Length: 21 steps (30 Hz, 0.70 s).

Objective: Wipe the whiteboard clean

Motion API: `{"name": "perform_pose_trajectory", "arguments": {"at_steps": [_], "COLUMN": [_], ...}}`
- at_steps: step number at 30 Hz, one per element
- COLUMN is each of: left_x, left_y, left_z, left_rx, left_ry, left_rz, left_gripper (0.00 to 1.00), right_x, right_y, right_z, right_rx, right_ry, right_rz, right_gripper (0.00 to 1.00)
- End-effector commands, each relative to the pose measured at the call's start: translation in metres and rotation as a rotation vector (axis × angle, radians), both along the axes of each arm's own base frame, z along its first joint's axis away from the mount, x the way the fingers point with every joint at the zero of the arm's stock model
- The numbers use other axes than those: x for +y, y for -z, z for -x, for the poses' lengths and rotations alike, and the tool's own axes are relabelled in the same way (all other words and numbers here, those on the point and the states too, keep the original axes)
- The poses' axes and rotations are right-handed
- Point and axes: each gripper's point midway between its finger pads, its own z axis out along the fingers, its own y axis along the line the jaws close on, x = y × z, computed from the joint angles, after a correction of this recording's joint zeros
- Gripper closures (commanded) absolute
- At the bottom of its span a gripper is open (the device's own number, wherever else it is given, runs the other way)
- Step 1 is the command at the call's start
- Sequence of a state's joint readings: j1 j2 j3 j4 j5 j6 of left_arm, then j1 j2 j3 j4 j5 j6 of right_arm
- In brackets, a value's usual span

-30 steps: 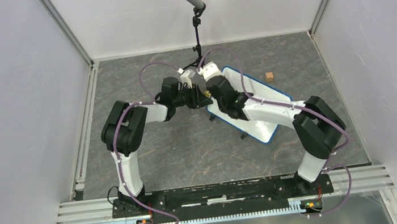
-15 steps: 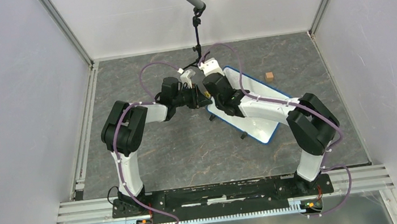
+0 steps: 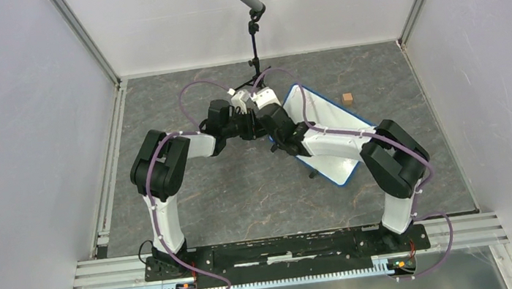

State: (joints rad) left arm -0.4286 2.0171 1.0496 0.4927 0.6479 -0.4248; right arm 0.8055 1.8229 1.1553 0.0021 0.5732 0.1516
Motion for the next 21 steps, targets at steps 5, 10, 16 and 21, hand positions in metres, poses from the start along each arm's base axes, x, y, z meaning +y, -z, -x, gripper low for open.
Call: {"name": "perform_pose_trajectory", "arguments": {"at_steps": [5, 10, 16, 21], "left_x": [0.004, 0.002, -0.003, -0.001], "left_y": [-0.003, -0.006, -0.004, -0.001], "left_z": [-0.01, -0.009, -0.008, -0.009], "left_rx": [-0.032, -0.034, -0.008, -0.005], "left_ry": [-0.027, -0.015, 0.009, -0.004], "left_rz": [-0.022, -0.007, 0.019, 0.004], "left_gripper": [0.68, 0.66, 0.6, 0.6], "right_x": [-0.042, -0.048, -0.052, -0.042], "right_y": [-0.077, -0.075, -0.053, -0.014], "right_z": [-0.033, -0.034, -0.032, -0.019], "right_rx": [-0.152, -0.159, -0.135, -0.053], "right_ry": [0.105, 0.132, 0.142, 0.084], "right_rz": [0.074, 0.1, 0.138, 0.129], "right_gripper": [0.86, 0.86, 0.86, 0.86]}}
